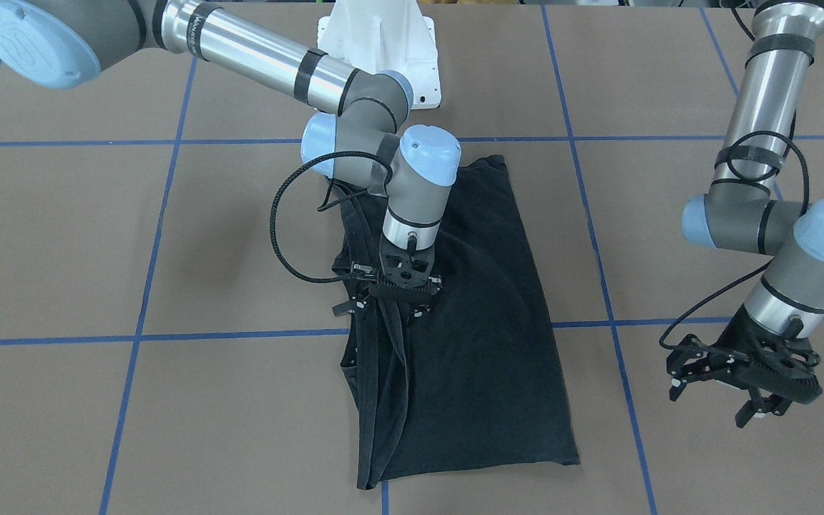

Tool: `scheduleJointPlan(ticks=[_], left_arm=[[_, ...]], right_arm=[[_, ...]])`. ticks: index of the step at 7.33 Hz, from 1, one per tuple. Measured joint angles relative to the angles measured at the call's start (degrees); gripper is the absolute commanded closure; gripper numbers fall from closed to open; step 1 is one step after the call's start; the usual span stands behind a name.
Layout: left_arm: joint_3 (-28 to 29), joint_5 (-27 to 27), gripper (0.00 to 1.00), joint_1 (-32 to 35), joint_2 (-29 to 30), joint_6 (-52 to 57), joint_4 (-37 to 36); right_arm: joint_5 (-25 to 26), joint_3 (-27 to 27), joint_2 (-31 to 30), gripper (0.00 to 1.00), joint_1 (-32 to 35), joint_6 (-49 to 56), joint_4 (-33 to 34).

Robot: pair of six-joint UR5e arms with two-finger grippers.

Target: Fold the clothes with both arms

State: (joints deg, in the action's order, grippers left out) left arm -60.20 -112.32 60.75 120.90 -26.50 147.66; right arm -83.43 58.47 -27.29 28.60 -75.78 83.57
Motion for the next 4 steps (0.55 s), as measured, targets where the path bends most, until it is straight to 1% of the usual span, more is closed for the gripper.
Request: scheduleJointPlan(ticks=[1, 2, 3, 4], left_arm=[[0.0, 0.0, 0.0, -0.1, 0.0, -0.4, 0.0], [0.0, 0.0, 0.0, -0.1, 0.0, -1.0, 0.0], [0.0, 0.0, 0.0, -0.2, 0.0, -1.3, 0.0], [0.0, 0.0, 0.0, -0.2, 0.0, -1.4, 0.0]], right_arm=[[0.0, -1.2, 0.7, 0.76, -0.1, 0.1, 0.2], [0.0, -1.6, 1.1, 0.98, -0.2, 0.1, 0.7], [-0.1, -1.7, 1.5, 1.0, -0.2, 0.4, 1.4], [-0.1, -1.5, 1.9, 1.0, -0.2, 0.8, 2.3]])
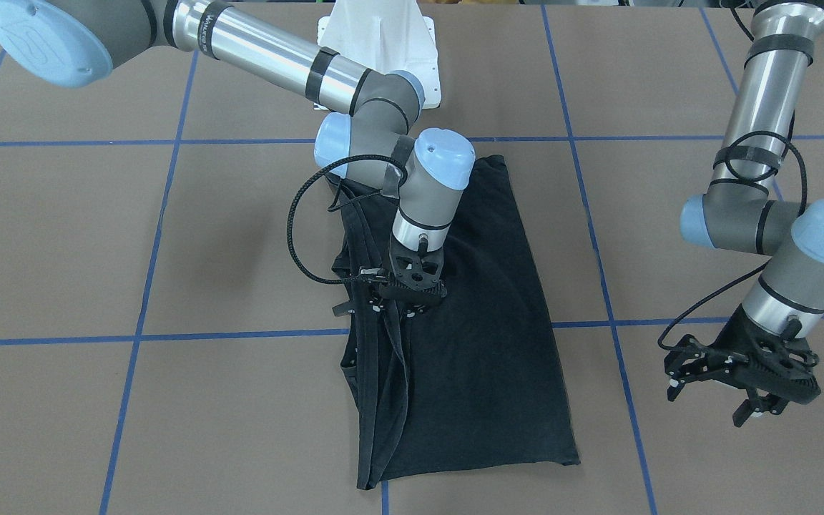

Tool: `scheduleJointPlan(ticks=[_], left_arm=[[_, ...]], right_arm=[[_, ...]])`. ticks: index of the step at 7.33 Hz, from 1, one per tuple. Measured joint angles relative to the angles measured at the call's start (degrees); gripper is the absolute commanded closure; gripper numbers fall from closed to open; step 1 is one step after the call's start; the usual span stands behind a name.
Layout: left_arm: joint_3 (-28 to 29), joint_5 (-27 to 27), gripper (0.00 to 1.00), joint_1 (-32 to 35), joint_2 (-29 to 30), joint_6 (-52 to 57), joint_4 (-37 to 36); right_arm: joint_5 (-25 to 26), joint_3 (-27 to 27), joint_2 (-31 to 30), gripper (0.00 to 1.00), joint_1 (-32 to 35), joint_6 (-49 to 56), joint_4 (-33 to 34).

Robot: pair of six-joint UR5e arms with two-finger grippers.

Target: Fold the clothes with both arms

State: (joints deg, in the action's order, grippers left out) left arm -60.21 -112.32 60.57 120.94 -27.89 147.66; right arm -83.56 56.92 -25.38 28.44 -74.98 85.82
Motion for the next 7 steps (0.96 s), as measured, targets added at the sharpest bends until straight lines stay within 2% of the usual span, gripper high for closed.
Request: scheduleJointPlan(ticks=[4, 6, 7], left_arm=[[0.0, 0.0, 0.0, 0.0, 0.0, -0.1, 0.1], [0.0, 0.0, 0.0, 0.0, 0.0, -0.1, 0.0], [-0.1, 0.0, 0.0, 0.0, 0.0, -0.1, 0.1]], right_arm=[[-0.1, 0.6, 0.4, 1.0, 0.3, 0.4, 0.9], [-0.4, 3.7, -1.4, 0.99, 1.1, 3.5, 1.2], [-0.3, 7.3, -4.5, 0.86, 1.4, 5.9, 1.3]])
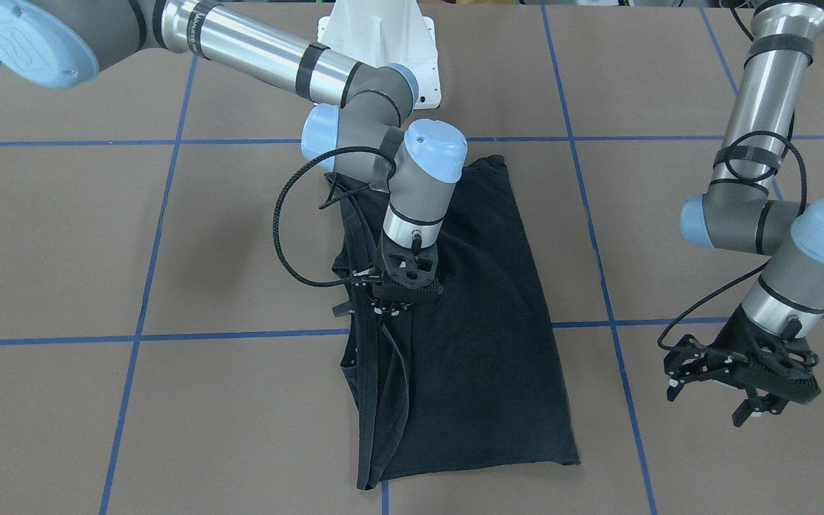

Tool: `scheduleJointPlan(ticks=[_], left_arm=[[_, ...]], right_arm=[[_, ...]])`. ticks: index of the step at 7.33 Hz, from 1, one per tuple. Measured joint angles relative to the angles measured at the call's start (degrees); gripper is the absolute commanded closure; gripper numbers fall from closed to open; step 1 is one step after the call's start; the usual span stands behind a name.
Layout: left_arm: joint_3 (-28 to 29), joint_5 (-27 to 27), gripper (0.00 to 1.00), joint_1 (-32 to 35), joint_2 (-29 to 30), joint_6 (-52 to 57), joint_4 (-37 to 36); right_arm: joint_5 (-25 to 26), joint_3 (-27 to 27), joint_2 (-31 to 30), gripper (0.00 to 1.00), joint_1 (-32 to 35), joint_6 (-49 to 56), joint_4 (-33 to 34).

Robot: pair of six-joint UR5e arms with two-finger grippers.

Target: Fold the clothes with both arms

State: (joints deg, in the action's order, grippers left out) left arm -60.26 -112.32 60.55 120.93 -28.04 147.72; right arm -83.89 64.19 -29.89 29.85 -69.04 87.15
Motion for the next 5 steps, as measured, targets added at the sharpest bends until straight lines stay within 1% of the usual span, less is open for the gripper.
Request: scheduleJointPlan(ticks=[1, 2, 3, 5], left_arm=[[0.0, 0.0, 0.0, 0.0, 0.0, 0.0, 0.0], [0.0, 0.0, 0.0, 0.0, 0.0, 0.0, 0.0], [0.0, 0.0, 0.0, 0.0, 0.0, 0.0, 0.0], [0.0, 0.0, 0.0, -0.1, 0.0, 0.0, 0.0]], right_arm=[[0.2, 4.1, -4.0, 0.59, 0.1, 1.8, -0.1], [0.3, 7.1, -7.2, 0.01, 0.0, 2.7, -0.3], [0.4, 8.4, -8.8, 0.0, -0.2, 2.8, -0.4], [-0.8, 10.4, -9.1, 0.0, 0.3, 2.5, -0.5]])
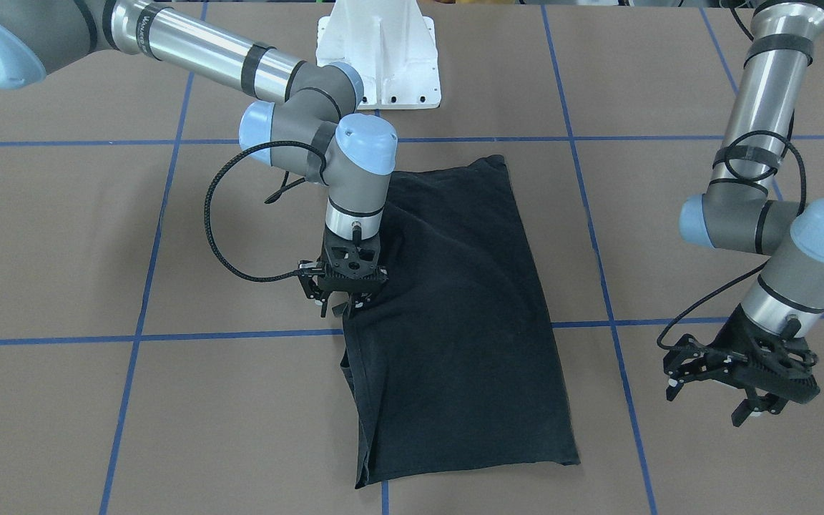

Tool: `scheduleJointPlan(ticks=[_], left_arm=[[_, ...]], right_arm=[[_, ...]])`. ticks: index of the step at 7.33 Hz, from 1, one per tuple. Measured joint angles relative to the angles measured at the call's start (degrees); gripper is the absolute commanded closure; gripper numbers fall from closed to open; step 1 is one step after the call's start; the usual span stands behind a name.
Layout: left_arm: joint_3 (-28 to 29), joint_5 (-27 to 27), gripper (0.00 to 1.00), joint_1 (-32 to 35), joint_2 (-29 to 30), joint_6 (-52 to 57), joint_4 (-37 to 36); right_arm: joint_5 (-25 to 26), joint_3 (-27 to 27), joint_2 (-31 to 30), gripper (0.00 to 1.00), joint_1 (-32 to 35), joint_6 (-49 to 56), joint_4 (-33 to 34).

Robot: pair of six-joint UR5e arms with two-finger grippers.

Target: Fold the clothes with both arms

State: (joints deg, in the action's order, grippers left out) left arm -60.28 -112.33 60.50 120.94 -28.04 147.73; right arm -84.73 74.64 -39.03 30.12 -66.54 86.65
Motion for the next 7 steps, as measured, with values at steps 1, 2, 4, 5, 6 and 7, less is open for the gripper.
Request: scheduleJointPlan(ticks=[1, 2, 4, 5, 6, 7], left_arm=[[0.0, 0.0, 0.0, 0.0, 0.0, 0.0, 0.0], [0.0, 0.0, 0.0, 0.0, 0.0, 0.0, 0.0], [0.0, 0.0, 0.0, 0.0, 0.0, -0.4, 0.0], [0.0, 0.0, 0.0, 0.0, 0.0, -0.7, 0.0], [0.0, 0.0, 0.0, 0.0, 0.0, -0.9, 0.0], [0.0, 0.0, 0.0, 0.0, 0.0, -0.9, 0.0]], right_arm=[[-2.0, 1.0, 0.4, 0.0, 0.5, -1.4, 0.3], [-3.5, 1.6, 1.0, 0.02, 0.2, -4.0, 0.9], [-4.0, 2.2, 2.1, 0.46, -2.4, -9.1, 3.0], [-3.9, 2.5, 2.4, 0.64, -3.5, -10.3, 4.3], [-3.6, 2.8, 2.5, 0.69, -4.2, -10.6, 6.3], [-3.2, 3.1, 2.4, 0.71, -4.6, -10.5, 8.0]])
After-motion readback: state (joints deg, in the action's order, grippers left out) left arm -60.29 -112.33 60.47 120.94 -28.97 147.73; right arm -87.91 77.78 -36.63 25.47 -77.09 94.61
